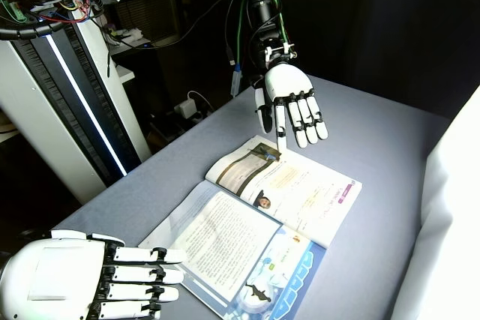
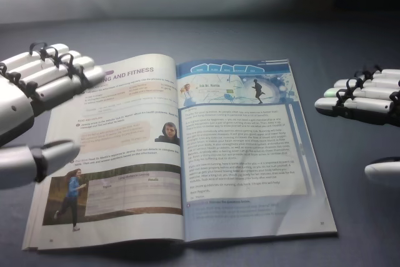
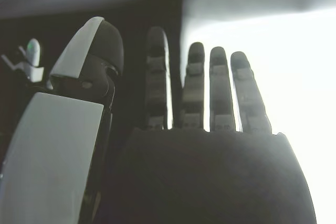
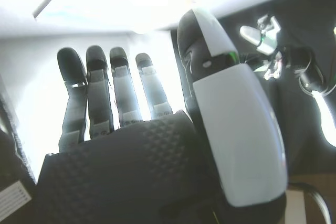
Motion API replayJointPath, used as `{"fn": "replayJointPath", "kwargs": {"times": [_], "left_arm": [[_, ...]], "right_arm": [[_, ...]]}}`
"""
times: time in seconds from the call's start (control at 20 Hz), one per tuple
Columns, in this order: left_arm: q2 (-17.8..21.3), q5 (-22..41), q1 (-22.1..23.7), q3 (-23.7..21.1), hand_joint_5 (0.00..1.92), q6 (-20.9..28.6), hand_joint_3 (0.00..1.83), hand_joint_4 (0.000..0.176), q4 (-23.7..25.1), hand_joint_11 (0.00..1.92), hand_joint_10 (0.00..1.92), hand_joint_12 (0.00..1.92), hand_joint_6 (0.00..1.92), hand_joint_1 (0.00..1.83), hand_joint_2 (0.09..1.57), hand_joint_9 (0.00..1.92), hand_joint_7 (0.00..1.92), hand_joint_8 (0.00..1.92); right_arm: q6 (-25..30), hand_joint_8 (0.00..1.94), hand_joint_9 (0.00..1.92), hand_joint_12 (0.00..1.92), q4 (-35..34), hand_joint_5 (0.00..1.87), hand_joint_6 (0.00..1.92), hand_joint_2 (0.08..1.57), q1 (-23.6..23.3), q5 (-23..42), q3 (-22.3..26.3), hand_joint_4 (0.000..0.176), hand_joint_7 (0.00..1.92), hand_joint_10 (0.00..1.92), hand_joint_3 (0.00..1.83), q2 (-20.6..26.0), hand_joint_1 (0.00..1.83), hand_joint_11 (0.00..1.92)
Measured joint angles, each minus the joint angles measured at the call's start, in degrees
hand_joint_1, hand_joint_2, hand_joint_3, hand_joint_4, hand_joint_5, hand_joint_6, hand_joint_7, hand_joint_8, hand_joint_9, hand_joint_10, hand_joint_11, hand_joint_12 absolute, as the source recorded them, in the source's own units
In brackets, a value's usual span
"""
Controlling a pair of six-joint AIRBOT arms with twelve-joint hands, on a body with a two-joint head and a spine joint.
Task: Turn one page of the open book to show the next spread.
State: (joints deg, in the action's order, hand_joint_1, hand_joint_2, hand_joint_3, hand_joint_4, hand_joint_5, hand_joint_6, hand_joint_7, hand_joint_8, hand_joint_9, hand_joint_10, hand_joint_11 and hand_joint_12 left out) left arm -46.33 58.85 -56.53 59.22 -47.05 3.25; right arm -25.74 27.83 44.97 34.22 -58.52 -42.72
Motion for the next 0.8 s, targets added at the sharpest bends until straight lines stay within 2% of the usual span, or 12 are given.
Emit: {"fn": "replayJointPath", "kwargs": {"times": [0.2, 0.35, 0.4, 0.6, 0.8], "left_arm": [[0.0, -0.2, 0.0, 0.0, 0.0, 0.0, 0.01, 0.0, 0.0, 0.0, 0.0, 0.0, 0.0, 0.0, 1.43, 0.0, 0.0, 0.0], [0.0, -0.4, 0.0, 0.0, 0.0, 0.0, 0.0, 0.001, 0.0, 0.0, 0.0, 0.0, 0.0, 0.0, 1.42, 0.0, 0.0, 0.0], [0.0, -0.5, 0.0, 0.0, 0.0, 0.0, 0.0, 0.0, 0.0, 0.0, 0.0, 0.0, 0.0, 0.0, 1.42, 0.0, 0.0, 0.0], [0.1, -0.6, 0.0, 0.0, 0.0, 0.0, 0.0, 0.0, 0.1, 0.0, 0.0, 0.0, 0.0, 0.04, 1.43, 0.0, 0.0, 0.0], [0.1, -0.5, -0.1, 0.0, 0.0, 0.0, 0.0, 0.0, -0.3, 0.0, 0.0, 0.0, 0.0, 0.1, 1.43, 0.0, 0.0, 0.0]], "right_arm": [[0.5, 0.0, 0.0, 0.0, 1.8, 0.0, 0.0, 1.34, 0.0, -0.9, 0.3, 0.0, 0.0, 0.0, 0.01, 0.3, 0.07, 0.0], [3.0, 0.0, 0.0, 0.0, 6.8, 0.0, 0.0, 1.33, -1.5, -2.9, 0.3, 0.0, 0.0, 0.0, 0.0, 0.3, 0.03, 0.0], [4.6, 0.0, 0.0, 0.0, 9.3, 0.0, 0.0, 1.31, -2.4, -3.8, 0.3, 0.0, 0.0, 0.0, 0.0, 0.3, 0.08, 0.0], [11.8, 0.0, 0.0, 0.0, 20.9, 0.0, 0.0, 1.3, -6.9, -7.0, -0.5, 0.0, 0.0, 0.0, 0.0, -1.4, 0.0, 0.0], [22.4, 0.0, 0.0, 0.0, 33.6, 0.0, 0.0, 1.29, -9.0, -8.3, -3.0, 0.0, 0.0, 0.0, 0.0, -4.9, 0.0, 0.0]]}}
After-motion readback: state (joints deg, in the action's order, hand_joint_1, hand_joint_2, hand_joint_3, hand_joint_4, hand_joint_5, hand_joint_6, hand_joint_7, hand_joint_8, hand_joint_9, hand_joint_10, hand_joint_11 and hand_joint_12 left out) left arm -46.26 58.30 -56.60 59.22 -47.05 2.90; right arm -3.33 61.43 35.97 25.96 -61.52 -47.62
